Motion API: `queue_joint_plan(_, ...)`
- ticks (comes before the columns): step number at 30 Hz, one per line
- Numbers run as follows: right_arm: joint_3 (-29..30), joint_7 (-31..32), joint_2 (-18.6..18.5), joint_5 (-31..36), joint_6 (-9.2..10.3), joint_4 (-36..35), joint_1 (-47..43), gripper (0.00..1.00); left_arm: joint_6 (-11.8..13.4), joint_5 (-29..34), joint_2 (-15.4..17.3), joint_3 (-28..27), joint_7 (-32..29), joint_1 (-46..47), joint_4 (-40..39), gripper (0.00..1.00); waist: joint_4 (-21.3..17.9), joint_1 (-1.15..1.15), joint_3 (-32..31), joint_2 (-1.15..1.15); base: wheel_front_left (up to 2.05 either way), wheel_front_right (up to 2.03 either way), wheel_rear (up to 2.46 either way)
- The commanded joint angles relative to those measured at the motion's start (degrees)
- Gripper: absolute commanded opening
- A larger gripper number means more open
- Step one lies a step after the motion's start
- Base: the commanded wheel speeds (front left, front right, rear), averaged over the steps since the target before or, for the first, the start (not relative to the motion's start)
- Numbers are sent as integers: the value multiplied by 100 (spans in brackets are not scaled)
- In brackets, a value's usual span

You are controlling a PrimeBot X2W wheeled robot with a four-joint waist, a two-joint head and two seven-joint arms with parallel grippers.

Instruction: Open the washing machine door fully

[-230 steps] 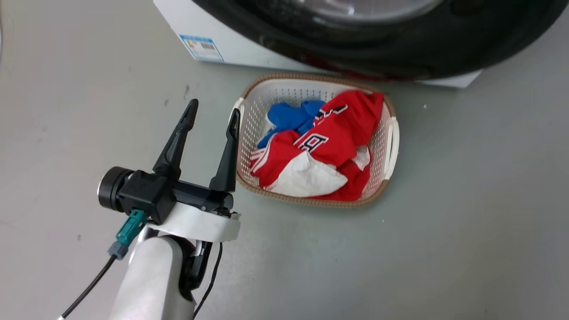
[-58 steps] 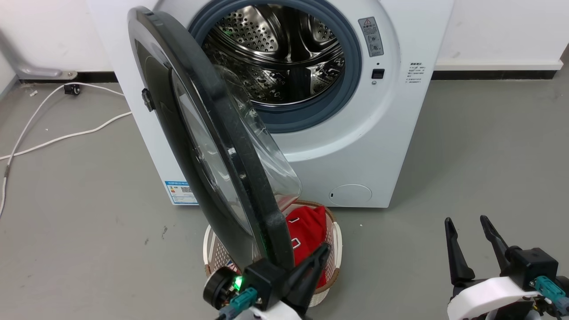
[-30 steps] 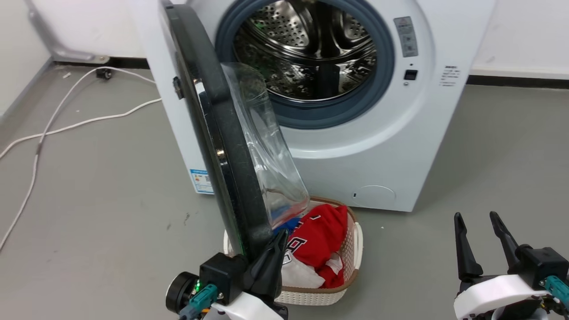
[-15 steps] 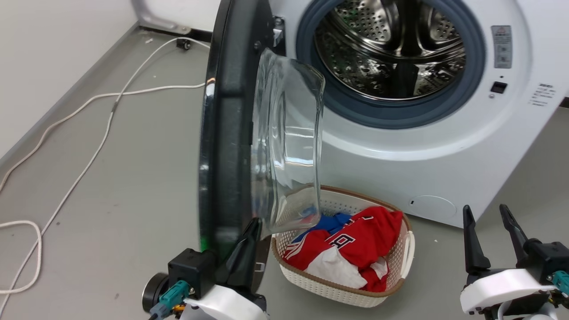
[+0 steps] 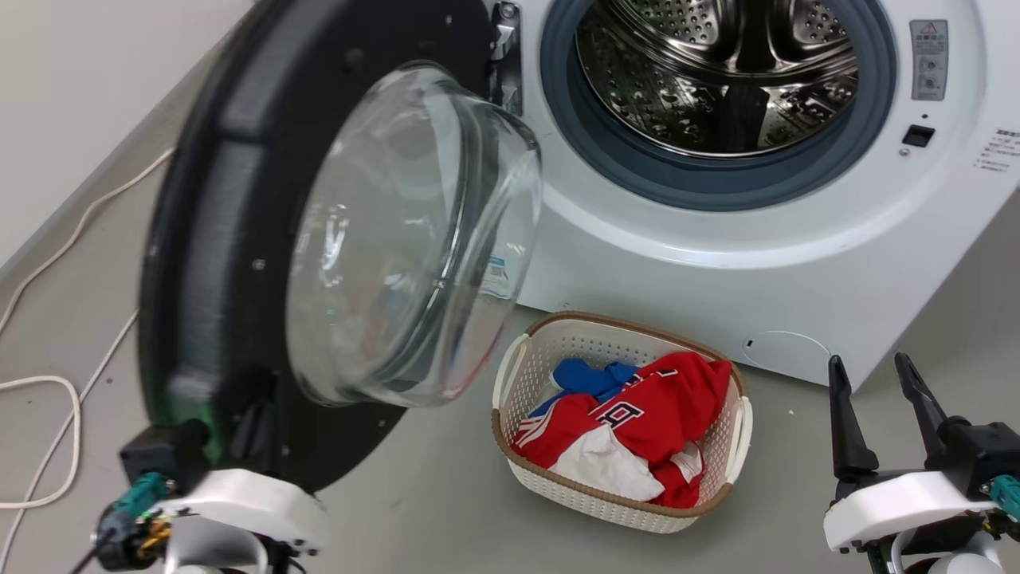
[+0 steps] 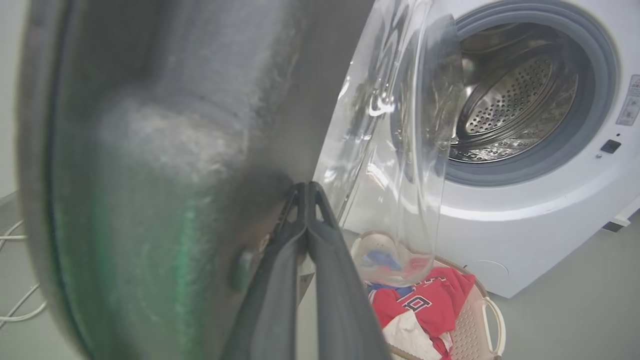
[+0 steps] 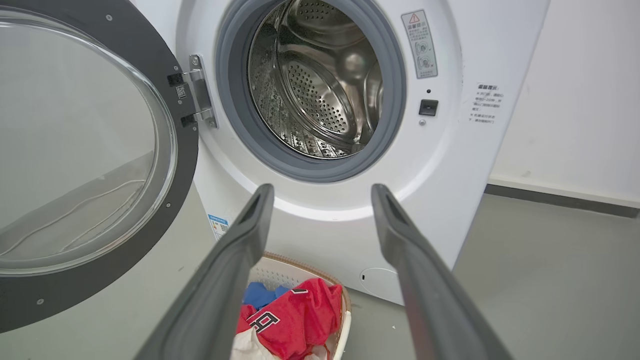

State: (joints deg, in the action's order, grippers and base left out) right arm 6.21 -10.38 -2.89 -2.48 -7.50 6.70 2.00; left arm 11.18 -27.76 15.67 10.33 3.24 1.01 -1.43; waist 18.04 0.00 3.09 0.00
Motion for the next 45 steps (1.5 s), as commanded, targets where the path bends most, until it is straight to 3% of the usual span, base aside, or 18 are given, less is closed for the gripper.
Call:
queue_joint_plan(1,4,3,3,-30,1,2,43,100,75,-63,104,-184,59,101,76,0,-70,0,50,0,0,0,0)
queue_joint_plan(10,52,48,3,37,1,-57,135,100,-87,-513,700,-1063,194,419,782,0,-285,0,256,0,0,0,0)
queue_joint_plan(18,76,118,3,87,1,-136,222,100,-448,-902,1070,-1514,354,972,1683,0,-392,0,413,0,0,0,0)
queue_joint_plan(31,103,180,3,76,1,-136,164,100,-743,-941,1099,-1507,780,1305,2636,0,-441,0,334,0,0,0,0)
queue_joint_plan(32,105,178,3,66,1,-130,147,100,-724,-913,1076,-1498,837,1261,2632,0,-435,0,305,0,0,0,0)
queue_joint_plan(33,93,149,4,-16,1,-72,-5,100,-494,-647,868,-1418,1072,743,2193,0,-407,0,23,0,0,0,0)
queue_joint_plan(37,101,143,4,-63,1,-48,-105,100,-243,-362,744,-1311,1124,191,1566,0,-403,0,-163,0,0,0,0)
queue_joint_plan(45,48,174,3,-52,1,-86,-207,100,185,66,414,-769,900,-681,199,0,-553,0,-329,0,0,0,0)
